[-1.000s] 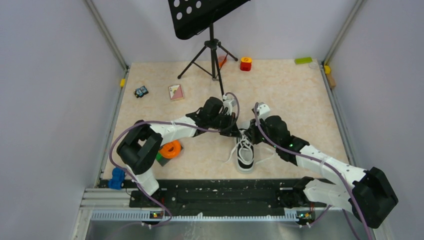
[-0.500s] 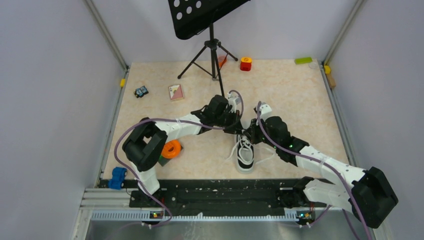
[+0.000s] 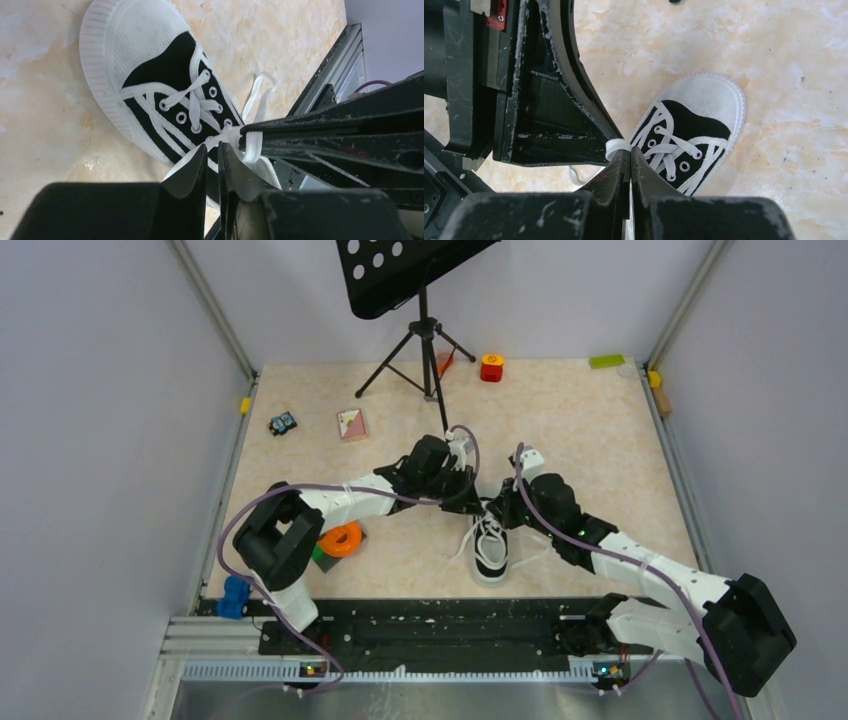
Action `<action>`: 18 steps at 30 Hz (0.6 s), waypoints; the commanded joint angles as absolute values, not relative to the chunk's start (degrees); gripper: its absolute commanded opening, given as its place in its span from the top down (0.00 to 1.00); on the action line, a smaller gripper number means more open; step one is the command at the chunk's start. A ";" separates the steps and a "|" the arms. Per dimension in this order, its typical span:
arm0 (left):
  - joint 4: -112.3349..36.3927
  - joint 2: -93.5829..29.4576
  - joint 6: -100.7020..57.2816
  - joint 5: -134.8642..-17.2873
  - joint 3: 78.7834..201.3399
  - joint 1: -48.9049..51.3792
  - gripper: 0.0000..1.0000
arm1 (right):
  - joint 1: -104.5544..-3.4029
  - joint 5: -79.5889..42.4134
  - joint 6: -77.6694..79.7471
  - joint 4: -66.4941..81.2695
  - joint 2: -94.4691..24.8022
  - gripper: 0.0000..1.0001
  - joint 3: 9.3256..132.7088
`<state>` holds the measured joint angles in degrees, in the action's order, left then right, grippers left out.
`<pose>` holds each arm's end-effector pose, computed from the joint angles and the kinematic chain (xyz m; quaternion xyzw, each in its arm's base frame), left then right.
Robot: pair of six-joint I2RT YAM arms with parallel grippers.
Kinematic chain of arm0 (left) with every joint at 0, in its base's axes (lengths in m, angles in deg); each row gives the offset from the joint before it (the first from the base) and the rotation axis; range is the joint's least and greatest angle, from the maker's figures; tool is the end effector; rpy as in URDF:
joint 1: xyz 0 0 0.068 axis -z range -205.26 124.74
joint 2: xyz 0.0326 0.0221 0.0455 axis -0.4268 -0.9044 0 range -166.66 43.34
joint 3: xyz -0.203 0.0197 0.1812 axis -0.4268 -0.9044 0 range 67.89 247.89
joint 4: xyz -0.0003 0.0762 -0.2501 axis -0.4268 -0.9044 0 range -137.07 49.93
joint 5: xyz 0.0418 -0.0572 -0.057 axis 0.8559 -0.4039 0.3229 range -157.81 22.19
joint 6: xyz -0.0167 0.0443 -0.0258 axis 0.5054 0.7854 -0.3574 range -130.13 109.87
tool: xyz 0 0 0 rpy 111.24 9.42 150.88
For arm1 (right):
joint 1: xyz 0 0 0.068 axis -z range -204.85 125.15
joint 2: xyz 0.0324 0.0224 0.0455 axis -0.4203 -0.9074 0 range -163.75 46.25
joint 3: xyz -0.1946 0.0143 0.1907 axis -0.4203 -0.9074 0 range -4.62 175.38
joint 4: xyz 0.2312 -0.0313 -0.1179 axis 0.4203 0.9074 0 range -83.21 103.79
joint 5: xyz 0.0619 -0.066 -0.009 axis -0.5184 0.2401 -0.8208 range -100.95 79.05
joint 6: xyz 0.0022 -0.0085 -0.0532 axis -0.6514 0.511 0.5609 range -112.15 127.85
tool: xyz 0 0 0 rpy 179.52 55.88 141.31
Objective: Tie the shoes
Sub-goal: Tie the shoelace on the shoe.
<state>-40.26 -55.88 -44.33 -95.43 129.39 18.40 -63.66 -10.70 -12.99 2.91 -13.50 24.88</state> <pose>0.2607 -0.2716 0.2068 0.1764 0.8609 -0.4347 0.1969 0.1770 0.1422 0.2213 -0.1316 0.8395 0.2606 0.4582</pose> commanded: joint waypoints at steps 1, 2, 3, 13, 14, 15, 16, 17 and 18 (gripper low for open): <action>-37.44 -51.83 -44.89 -94.66 126.90 18.51 0.81 | -63.00 -9.98 -13.84 0.28 -12.13 1.00 24.66; -37.62 -51.58 -44.73 -94.35 126.61 18.51 0.80 | -62.95 -9.98 -13.85 0.29 -12.05 1.00 24.67; -37.92 -51.31 -44.32 -94.05 126.34 18.51 0.79 | -62.92 -9.98 -13.97 0.37 -11.87 1.00 24.68; -31.86 -47.20 -40.94 -94.18 120.77 18.58 0.74 | -62.69 -9.85 -13.95 0.42 -11.76 1.00 24.72; -30.19 -46.61 -41.16 -94.10 119.74 18.64 0.74 | -62.65 -9.85 -14.05 0.46 -11.76 1.00 24.66; -28.33 -46.11 -41.38 -94.12 118.77 18.60 0.72 | -62.62 -9.81 -14.10 0.46 -11.68 1.00 24.70; -26.82 -45.68 -41.41 -94.13 117.88 18.67 0.71 | -62.62 -9.79 -14.09 0.53 -11.67 1.00 24.67; -25.62 -45.35 -41.50 -93.61 117.11 18.86 0.71 | -62.64 -9.73 -14.16 0.48 -11.61 1.00 24.65; -24.02 -44.89 -41.21 -93.18 116.06 19.12 0.70 | -62.64 -9.78 -14.27 0.35 -11.59 1.00 24.67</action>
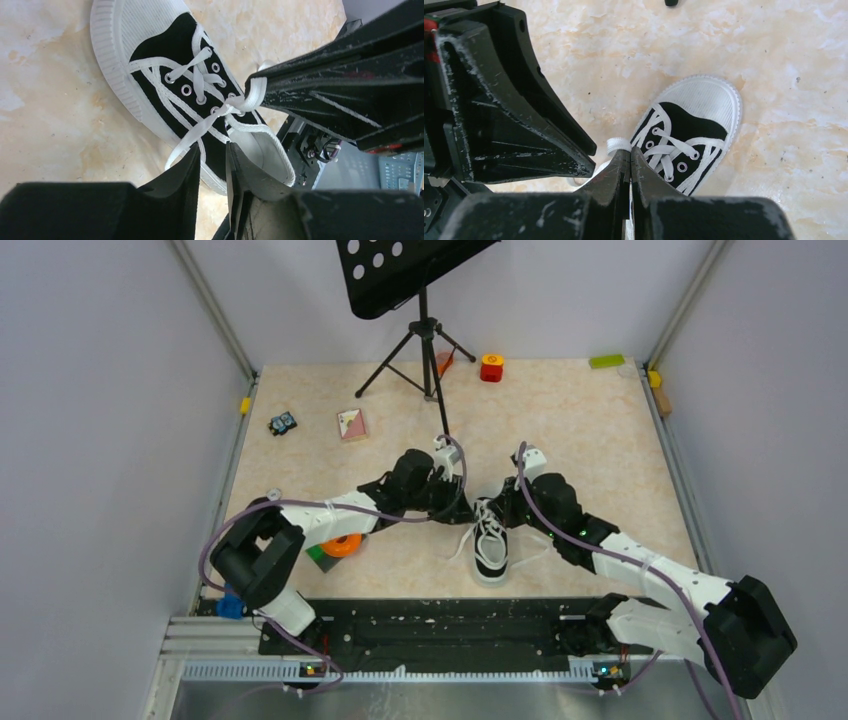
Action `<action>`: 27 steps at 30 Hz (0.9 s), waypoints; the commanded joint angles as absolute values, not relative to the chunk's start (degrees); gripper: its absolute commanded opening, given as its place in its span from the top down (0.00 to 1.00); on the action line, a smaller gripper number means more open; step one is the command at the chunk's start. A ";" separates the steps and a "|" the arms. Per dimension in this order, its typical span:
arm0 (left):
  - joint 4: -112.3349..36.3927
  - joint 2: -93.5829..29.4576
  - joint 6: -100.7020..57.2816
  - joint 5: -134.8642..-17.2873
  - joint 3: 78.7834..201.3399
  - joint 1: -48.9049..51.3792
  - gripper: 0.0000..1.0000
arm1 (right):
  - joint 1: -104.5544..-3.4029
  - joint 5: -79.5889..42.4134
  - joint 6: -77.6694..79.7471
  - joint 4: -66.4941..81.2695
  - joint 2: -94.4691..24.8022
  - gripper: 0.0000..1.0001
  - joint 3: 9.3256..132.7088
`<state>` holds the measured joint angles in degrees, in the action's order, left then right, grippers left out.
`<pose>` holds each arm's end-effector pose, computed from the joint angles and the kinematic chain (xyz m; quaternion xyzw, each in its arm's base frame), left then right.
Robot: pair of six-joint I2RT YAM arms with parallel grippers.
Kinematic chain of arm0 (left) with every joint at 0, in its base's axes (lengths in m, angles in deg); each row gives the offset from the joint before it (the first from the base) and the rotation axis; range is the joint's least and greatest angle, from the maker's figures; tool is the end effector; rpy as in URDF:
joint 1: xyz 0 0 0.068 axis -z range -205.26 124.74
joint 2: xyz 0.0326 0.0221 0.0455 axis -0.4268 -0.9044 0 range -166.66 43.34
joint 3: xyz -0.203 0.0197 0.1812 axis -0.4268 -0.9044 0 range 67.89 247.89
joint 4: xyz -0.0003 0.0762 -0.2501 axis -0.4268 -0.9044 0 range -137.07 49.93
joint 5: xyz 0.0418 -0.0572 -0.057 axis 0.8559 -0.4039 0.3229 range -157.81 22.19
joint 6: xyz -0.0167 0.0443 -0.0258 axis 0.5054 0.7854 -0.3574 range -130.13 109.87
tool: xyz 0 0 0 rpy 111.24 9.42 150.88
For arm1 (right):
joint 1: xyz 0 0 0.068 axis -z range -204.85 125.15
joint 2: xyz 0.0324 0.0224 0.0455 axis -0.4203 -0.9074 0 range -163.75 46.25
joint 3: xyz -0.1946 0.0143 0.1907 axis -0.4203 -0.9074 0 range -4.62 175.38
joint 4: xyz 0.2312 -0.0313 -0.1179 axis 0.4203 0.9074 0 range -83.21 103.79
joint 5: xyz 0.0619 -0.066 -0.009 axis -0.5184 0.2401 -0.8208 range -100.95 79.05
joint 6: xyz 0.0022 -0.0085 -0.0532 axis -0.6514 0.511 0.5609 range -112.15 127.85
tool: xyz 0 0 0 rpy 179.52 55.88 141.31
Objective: Tie the shoes
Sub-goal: Tie the shoelace on the shoe.
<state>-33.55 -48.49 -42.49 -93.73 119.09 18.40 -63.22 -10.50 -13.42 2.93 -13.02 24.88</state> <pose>0.2361 -0.2469 0.2039 0.1894 0.8464 -0.4373 0.2378 0.1774 0.1401 0.2230 -0.1239 0.8385 0.2610 0.4620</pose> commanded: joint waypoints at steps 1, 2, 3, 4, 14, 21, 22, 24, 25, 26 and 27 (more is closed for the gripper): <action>-22.32 -44.29 -40.62 -92.23 114.87 19.68 0.70 | -62.66 -9.76 -14.34 0.29 -11.59 1.00 24.65; -21.06 -43.68 -40.07 -91.15 113.81 20.18 0.70 | -62.65 -9.74 -14.31 0.33 -11.58 1.00 24.69; -19.46 -43.14 -39.46 -90.31 113.10 20.76 0.69 | -62.63 -9.79 -14.30 0.37 -11.58 1.00 24.67; -19.10 -42.68 -38.92 -89.31 112.57 21.09 0.67 | -62.62 -9.72 -14.38 0.43 -11.58 1.00 24.70; -18.20 -44.68 -36.50 -83.01 114.58 25.97 0.51 | -62.56 -9.54 -14.47 0.71 -11.55 1.00 24.93; -12.15 -46.26 -36.05 -76.52 112.95 28.25 0.52 | -62.51 -9.50 -14.57 0.76 -11.37 1.00 25.07; -11.82 -46.55 -35.94 -76.24 113.03 28.33 0.52 | -62.47 -9.45 -14.64 0.79 -11.36 1.00 25.15; -11.83 -47.01 -35.72 -76.24 113.39 28.28 0.53 | -62.49 -9.43 -14.56 0.82 -11.38 1.00 25.09; -12.08 -47.20 -35.71 -76.29 113.64 28.31 0.53 | -62.45 -9.38 -14.60 0.88 -11.33 1.00 25.11; -12.12 -47.37 -35.75 -76.33 113.74 28.31 0.54 | -62.49 -9.37 -14.58 0.90 -11.32 1.00 25.08; -12.12 -47.50 -35.79 -76.46 113.82 28.31 0.54 | -62.47 -9.32 -14.56 0.86 -11.39 1.00 25.06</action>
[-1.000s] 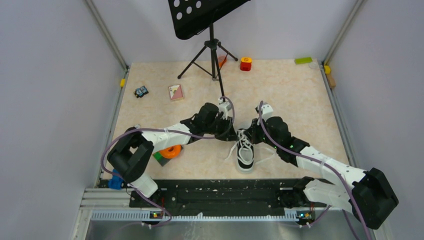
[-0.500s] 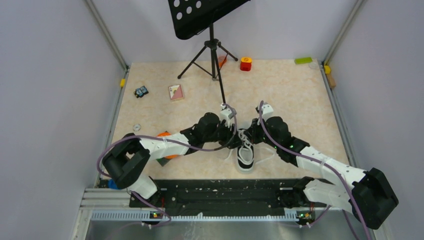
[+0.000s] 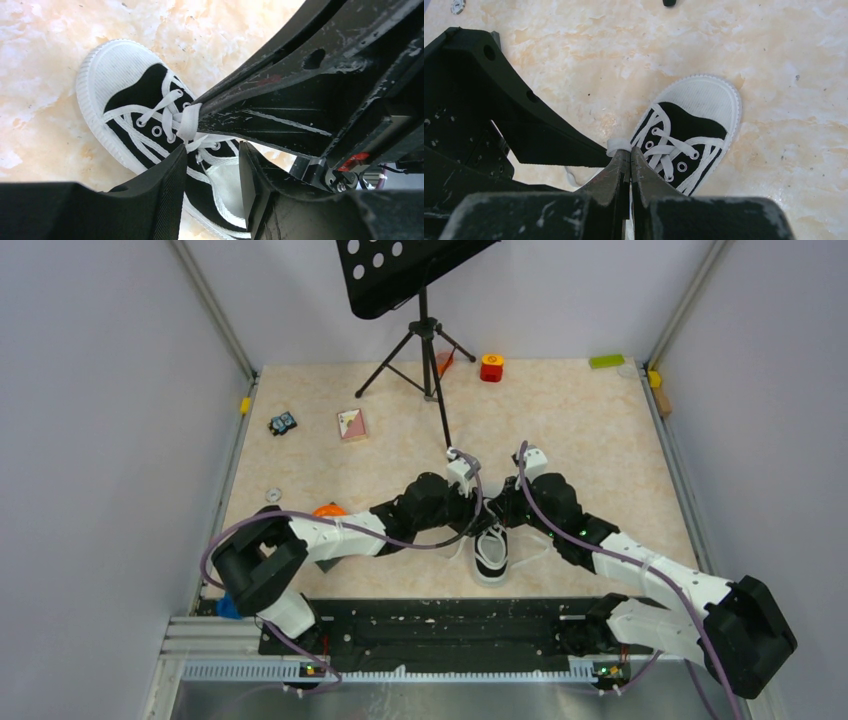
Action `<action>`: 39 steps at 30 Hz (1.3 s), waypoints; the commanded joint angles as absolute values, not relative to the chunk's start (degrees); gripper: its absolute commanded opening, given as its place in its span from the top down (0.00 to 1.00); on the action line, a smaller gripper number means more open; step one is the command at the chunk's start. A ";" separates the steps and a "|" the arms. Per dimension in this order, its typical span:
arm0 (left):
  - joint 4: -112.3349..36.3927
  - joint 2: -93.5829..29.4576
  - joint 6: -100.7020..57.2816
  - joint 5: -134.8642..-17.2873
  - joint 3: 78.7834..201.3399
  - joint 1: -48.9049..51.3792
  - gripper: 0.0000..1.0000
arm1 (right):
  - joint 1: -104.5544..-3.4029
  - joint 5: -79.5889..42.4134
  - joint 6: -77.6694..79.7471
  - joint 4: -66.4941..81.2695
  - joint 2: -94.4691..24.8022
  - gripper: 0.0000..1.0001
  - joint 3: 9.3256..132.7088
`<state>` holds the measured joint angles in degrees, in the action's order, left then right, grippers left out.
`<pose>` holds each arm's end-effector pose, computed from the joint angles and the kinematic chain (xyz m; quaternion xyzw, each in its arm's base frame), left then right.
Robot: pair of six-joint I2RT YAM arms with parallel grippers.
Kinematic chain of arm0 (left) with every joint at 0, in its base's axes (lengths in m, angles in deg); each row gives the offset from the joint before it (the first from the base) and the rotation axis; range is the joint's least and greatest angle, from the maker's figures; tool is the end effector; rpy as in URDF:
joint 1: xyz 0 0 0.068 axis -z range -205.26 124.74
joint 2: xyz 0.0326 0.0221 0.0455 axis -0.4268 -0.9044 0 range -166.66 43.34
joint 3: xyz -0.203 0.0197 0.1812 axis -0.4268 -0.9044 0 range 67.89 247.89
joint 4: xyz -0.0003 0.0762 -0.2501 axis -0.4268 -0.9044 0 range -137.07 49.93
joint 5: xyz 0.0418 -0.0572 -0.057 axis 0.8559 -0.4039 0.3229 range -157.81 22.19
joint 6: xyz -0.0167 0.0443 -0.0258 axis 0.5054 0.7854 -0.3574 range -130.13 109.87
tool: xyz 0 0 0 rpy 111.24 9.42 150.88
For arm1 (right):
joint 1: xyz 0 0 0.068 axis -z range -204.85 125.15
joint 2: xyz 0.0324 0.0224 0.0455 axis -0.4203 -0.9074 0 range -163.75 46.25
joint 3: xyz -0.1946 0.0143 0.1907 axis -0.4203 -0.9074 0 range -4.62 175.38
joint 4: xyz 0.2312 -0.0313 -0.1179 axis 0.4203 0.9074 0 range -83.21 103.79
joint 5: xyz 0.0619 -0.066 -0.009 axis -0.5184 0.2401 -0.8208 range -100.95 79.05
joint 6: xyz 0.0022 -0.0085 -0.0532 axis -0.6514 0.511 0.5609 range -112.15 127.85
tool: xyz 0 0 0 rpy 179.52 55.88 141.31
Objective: Tie the shoes
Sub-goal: Tie the shoelace on the shoe.
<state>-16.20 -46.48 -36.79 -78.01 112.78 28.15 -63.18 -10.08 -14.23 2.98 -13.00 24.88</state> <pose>0.1957 -0.2742 0.2077 0.2389 0.7873 -0.4187 0.3845 0.1776 0.1397 0.2230 -0.1158 0.8398 0.2613 0.4616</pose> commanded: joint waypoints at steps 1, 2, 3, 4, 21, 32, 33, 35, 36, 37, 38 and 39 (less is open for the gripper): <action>-12.31 -47.72 -35.72 -76.51 114.03 28.32 0.54 | -62.47 -9.36 -14.60 0.90 -11.38 1.00 25.05; -12.69 -47.88 -35.66 -76.45 114.23 28.31 0.54 | -62.42 -9.34 -14.66 0.88 -11.37 1.00 25.06; -13.16 -47.91 -35.56 -76.32 114.30 28.31 0.55 | -62.46 -9.36 -14.65 0.88 -11.33 1.00 25.09; -13.58 -47.89 -35.57 -76.07 114.40 28.35 0.55 | -62.47 -9.36 -14.71 0.90 -11.32 1.00 25.14; -12.74 -50.38 -36.73 -77.33 115.99 28.35 0.60 | -62.47 -9.25 -14.80 1.38 -10.80 1.00 25.07; -12.12 -51.22 -37.61 -77.46 116.93 28.44 0.61 | -62.47 -9.10 -14.86 1.61 -10.63 1.00 24.92; -12.31 -51.12 -37.76 -77.17 116.86 28.44 0.61 | -62.46 -9.02 -14.83 1.61 -10.58 1.00 24.91; -13.18 -50.70 -37.85 -76.13 116.73 28.44 0.60 | -62.47 -9.04 -14.86 1.61 -10.62 1.00 24.93; -13.75 -50.37 -37.82 -75.48 116.61 28.44 0.59 | -62.42 -9.10 -14.83 1.66 -10.62 1.00 24.94; -14.24 -49.98 -37.74 -74.98 116.50 28.44 0.58 | -62.47 -9.18 -14.94 1.61 -10.62 1.00 24.95; -14.61 -49.65 -37.65 -74.53 116.29 28.44 0.58 | -62.44 -9.19 -14.94 1.54 -10.62 1.00 24.90; -15.01 -49.26 -37.64 -74.16 116.13 28.45 0.57 | -62.42 -9.18 -14.97 1.48 -10.63 1.00 24.86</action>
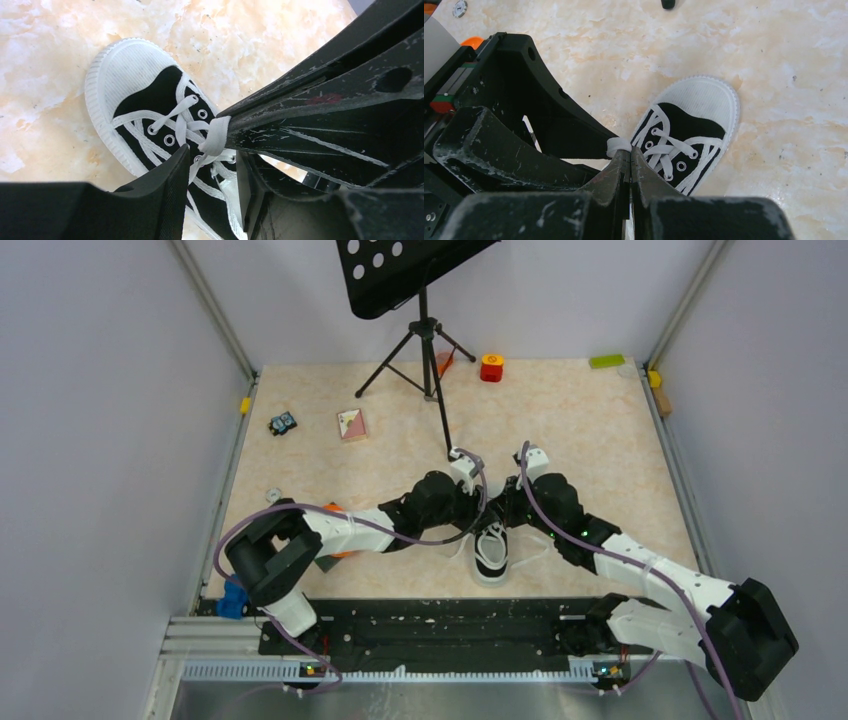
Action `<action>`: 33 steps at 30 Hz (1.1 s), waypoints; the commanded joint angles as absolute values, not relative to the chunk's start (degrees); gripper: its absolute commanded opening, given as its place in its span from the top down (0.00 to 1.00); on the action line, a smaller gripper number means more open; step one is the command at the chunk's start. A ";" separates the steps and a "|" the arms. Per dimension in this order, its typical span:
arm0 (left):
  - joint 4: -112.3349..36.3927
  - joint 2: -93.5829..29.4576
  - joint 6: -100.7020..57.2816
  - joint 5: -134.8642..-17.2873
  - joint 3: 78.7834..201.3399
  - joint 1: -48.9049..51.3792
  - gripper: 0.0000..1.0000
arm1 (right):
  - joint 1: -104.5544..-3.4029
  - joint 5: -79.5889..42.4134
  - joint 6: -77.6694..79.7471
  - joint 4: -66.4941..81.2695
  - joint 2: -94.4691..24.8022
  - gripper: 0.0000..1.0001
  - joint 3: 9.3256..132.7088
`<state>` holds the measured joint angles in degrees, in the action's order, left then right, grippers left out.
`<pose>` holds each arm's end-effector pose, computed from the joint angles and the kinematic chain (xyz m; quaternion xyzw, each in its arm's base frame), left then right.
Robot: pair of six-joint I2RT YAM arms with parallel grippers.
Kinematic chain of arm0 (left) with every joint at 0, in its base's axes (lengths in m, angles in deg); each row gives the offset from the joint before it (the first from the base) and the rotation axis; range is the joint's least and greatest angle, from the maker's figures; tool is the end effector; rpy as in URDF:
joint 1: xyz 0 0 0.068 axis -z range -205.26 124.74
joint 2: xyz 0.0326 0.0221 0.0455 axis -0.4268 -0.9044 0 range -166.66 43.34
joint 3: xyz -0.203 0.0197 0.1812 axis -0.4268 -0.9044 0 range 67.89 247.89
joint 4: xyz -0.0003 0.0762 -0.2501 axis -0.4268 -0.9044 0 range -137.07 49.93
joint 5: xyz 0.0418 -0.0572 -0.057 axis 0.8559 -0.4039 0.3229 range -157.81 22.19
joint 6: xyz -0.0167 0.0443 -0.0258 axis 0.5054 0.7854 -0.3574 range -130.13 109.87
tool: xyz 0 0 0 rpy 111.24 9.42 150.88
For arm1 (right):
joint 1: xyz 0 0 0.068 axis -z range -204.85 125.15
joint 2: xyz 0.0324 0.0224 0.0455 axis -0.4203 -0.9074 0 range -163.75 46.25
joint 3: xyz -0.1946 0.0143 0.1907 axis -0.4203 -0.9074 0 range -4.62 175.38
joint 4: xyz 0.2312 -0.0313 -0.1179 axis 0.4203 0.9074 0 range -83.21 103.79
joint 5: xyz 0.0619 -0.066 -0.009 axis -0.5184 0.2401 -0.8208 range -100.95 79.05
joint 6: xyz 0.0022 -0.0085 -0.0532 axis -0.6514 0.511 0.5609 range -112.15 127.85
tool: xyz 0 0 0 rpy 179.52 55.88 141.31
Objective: Tie the shoes
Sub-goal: Tie the shoelace on the shoe.
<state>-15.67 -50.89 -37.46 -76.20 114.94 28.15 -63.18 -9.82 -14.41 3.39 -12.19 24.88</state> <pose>0.2049 -0.2848 0.1955 0.2269 0.8001 -0.4039 0.3811 0.1762 0.1384 0.2252 -0.1130 0.8383 0.2619 0.4647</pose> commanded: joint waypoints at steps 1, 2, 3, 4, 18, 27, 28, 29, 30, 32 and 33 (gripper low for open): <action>-15.28 -48.88 -37.71 -73.84 115.99 28.51 0.56 | -62.46 -9.27 -14.99 1.33 -10.63 1.00 24.78; -15.47 -48.57 -37.85 -73.53 115.75 28.57 0.56 | -62.44 -9.32 -15.00 1.34 -10.61 1.00 24.79; -15.67 -48.32 -37.94 -73.21 115.64 28.65 0.56 | -62.46 -9.40 -15.05 1.27 -10.72 1.00 24.80; -15.90 -48.06 -37.99 -72.82 115.58 28.74 0.56 | -62.41 -9.42 -15.06 1.23 -10.71 1.00 24.85; -19.88 -46.39 -36.79 -69.75 116.43 30.44 0.64 | -62.47 -10.24 -15.16 0.98 -11.02 1.00 24.92; -19.53 -48.21 -37.60 -71.90 118.16 30.42 0.67 | -62.45 -9.83 -15.15 1.61 -10.44 1.00 24.73; -19.47 -48.36 -37.44 -72.05 118.32 30.46 0.68 | -62.47 -9.87 -15.19 1.56 -10.44 1.00 24.72; -19.61 -48.62 -37.34 -72.16 118.53 30.46 0.68 | -62.47 -9.83 -15.19 1.60 -10.44 1.00 24.69; -19.82 -48.86 -37.34 -72.25 118.78 30.46 0.68 | -62.47 -9.79 -15.37 1.44 -10.44 1.00 24.59; -19.74 -49.18 -37.57 -72.42 118.82 30.46 0.68 | -62.47 -9.77 -15.50 0.98 -10.69 1.00 24.47; -19.65 -49.25 -37.63 -72.28 118.71 30.42 0.68 | -62.47 -9.80 -15.53 0.99 -10.82 1.00 24.43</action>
